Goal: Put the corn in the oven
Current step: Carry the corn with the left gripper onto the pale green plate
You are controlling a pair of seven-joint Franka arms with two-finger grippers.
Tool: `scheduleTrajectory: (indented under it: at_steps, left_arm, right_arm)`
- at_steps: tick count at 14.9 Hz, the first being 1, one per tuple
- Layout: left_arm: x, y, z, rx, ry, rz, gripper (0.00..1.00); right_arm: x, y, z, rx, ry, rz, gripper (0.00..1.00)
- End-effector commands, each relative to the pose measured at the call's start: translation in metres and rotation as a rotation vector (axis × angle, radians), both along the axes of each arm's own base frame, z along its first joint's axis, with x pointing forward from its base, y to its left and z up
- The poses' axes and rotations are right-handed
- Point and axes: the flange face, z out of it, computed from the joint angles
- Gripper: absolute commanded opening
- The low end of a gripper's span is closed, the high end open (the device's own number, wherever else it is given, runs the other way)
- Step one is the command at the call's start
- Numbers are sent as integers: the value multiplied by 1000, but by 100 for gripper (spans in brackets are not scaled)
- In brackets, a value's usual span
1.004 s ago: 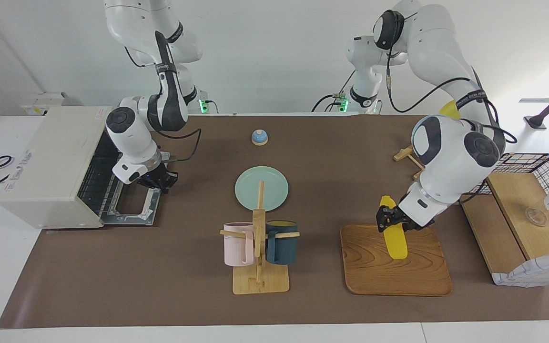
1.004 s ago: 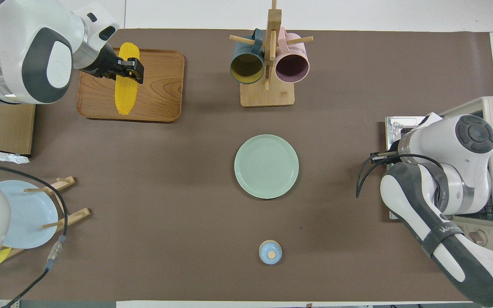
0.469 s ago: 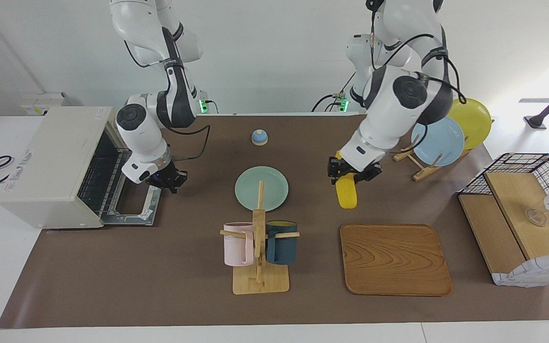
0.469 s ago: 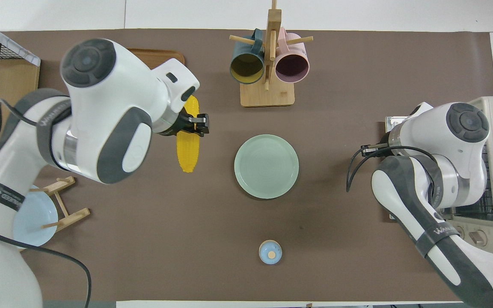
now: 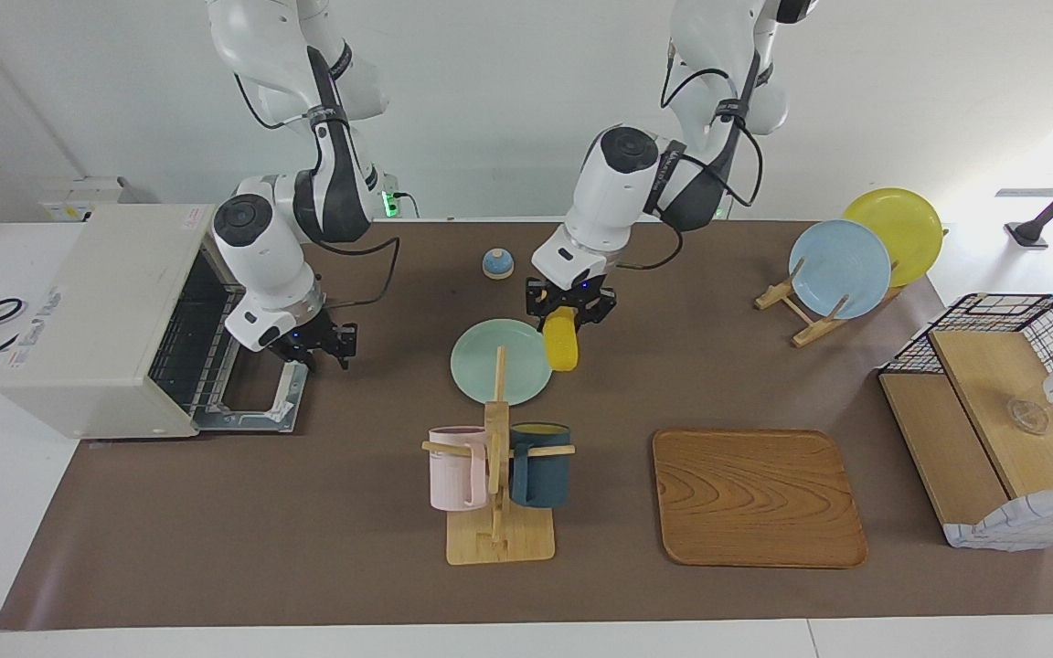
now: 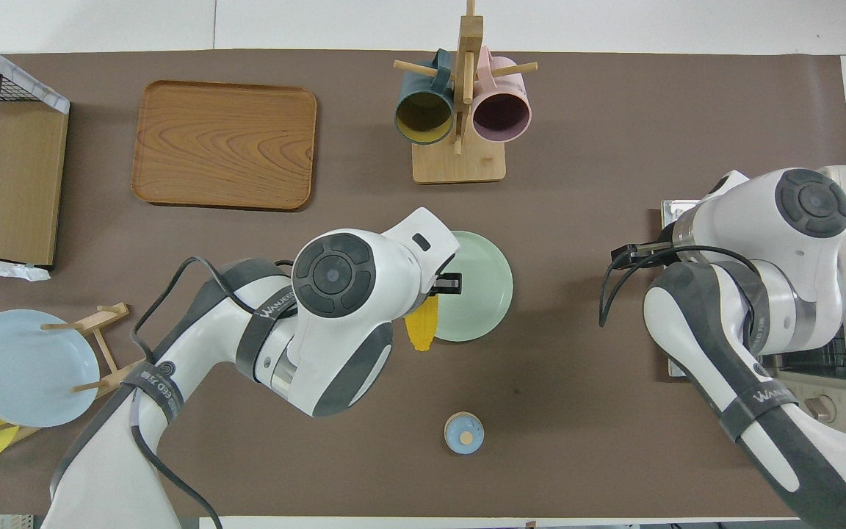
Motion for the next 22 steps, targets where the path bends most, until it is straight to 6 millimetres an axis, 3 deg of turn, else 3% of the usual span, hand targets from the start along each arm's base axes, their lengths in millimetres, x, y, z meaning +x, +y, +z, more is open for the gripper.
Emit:
scheduleTrajectory:
  at_steps: [1, 4, 10, 11, 12, 13, 14, 16, 19, 22]
  left_arm:
    - [-3, -22, -35, -32, -23, 28, 0]
    - [-2, -37, -65, -42, -33, 33, 0]
    - [-9, -44, -77, -34, -38, 11, 0]
    - [-9, -44, -78, -31, -39, 4, 6]
    - [-9, -44, -78, -29, -37, 4, 60]
    - [-9, -43, -78, -26, -34, 4, 100]
    - [-7, -40, -78, -22, -32, 6, 100]
    - [-3, -31, -68, -9, -19, 9, 100]
    - [13, 9, -11, 21, 13, 14, 100]
    - [39, 81, 49, 48, 34, 8, 100]
  right_arm:
    - [3, 9, 20, 24, -17, -2, 100]
    - [5, 14, 24, 25, -26, 7, 100]
    - [6, 29, 28, 27, -39, 33, 100]
    - [8, 29, 29, 27, -42, 33, 100]
    - [8, 29, 29, 27, -42, 30, 100]
    - [8, 30, 29, 28, -44, 32, 100]
    - [8, 31, 29, 28, -44, 30, 100]
    - [7, 36, 28, 33, -40, 34, 100]
    - [6, 43, 30, 46, -39, 35, 100]
    - [11, 79, 44, 61, -63, 30, 100]
